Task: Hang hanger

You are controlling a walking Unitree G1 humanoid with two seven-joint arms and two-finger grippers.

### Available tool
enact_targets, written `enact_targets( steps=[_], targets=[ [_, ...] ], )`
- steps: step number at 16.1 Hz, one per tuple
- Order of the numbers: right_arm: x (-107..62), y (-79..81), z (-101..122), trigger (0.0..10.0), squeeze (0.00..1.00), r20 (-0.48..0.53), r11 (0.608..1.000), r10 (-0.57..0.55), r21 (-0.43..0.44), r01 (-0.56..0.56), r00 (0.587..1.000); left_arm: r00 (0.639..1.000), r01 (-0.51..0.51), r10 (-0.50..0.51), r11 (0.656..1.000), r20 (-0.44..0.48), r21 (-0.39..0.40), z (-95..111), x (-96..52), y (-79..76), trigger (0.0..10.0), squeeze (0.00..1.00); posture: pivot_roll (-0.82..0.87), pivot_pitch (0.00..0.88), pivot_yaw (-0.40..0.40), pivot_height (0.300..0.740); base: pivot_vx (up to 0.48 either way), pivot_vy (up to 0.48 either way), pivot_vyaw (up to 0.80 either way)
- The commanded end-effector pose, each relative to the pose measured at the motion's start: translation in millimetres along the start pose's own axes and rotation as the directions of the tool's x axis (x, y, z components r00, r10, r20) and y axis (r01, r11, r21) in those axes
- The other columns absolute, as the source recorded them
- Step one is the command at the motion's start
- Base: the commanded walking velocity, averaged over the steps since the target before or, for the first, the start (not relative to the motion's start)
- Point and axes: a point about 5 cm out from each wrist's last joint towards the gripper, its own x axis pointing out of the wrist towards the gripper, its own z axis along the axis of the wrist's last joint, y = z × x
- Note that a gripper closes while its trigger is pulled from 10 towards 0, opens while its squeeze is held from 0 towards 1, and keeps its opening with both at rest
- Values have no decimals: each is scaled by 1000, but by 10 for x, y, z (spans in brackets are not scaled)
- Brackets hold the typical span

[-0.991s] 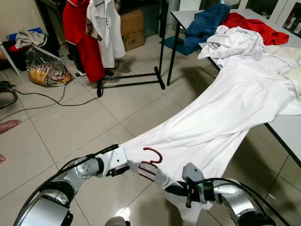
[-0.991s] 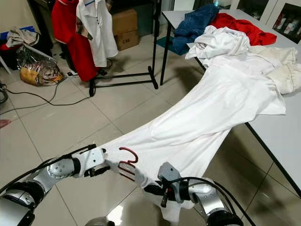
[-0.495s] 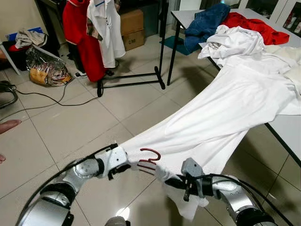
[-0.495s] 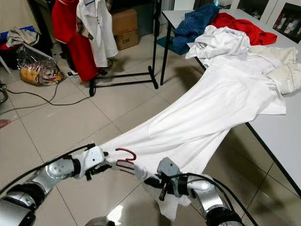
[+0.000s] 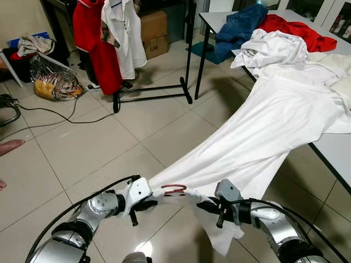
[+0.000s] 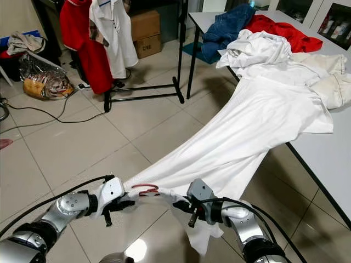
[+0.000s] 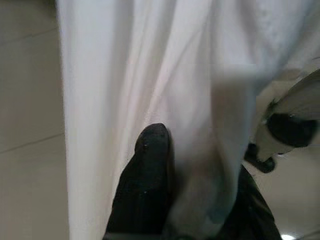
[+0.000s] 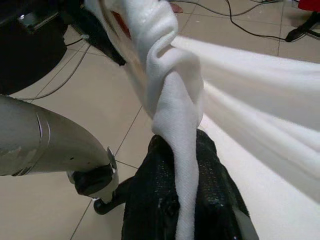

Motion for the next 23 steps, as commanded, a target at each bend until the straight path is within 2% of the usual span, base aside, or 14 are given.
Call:
enact_targets(
  steps=[1,5,8,10,12,16,19,23],
  targets=[
    [36,-48,144,10000,0,79,999,-27,-29,29,997,998,65,-65,997,0,-39,-31,59,-121,0,0,116,0,24,740,0,0,0],
    [42,-35,154,10000,0,82,1000,-12,-26,14,997,993,116,-116,986,8,-118,-80,88,-219,0,0,114,0,25,740,0,0,0],
    [55,83,105,10000,0,55,994,109,10,-109,993,984,173,-176,966,4,-190,-141,114,-332,0,0,109,0,29,740,0,0,0],
    [53,97,94,10000,0,49,992,121,14,-122,991,984,177,-180,965,3,-196,-149,117,-345,0,0,108,0,29,740,0,0,0],
    [11,166,-12,10000,0,-18,976,210,69,-209,977,978,205,-211,949,2,-241,-177,122,-389,0,0,106,0,28,740,0,0,0],
    [-94,201,-186,10000,0,-150,959,271,130,-252,951,969,232,-248,925,-17,-300,-234,118,-446,0,0,103,0,26,740,0,0,0],
    [-108,168,-210,10000,0,-202,973,223,111,-204,954,960,252,-279,900,-26,-354,-294,102,-503,0,0,104,0,25,740,0,0,0],
    [-119,213,-279,10000,0,-305,958,282,131,-254,909,944,286,-330,849,-23,-445,-355,83,-574,0,0,104,0,24,740,0,0,0]
  ],
)
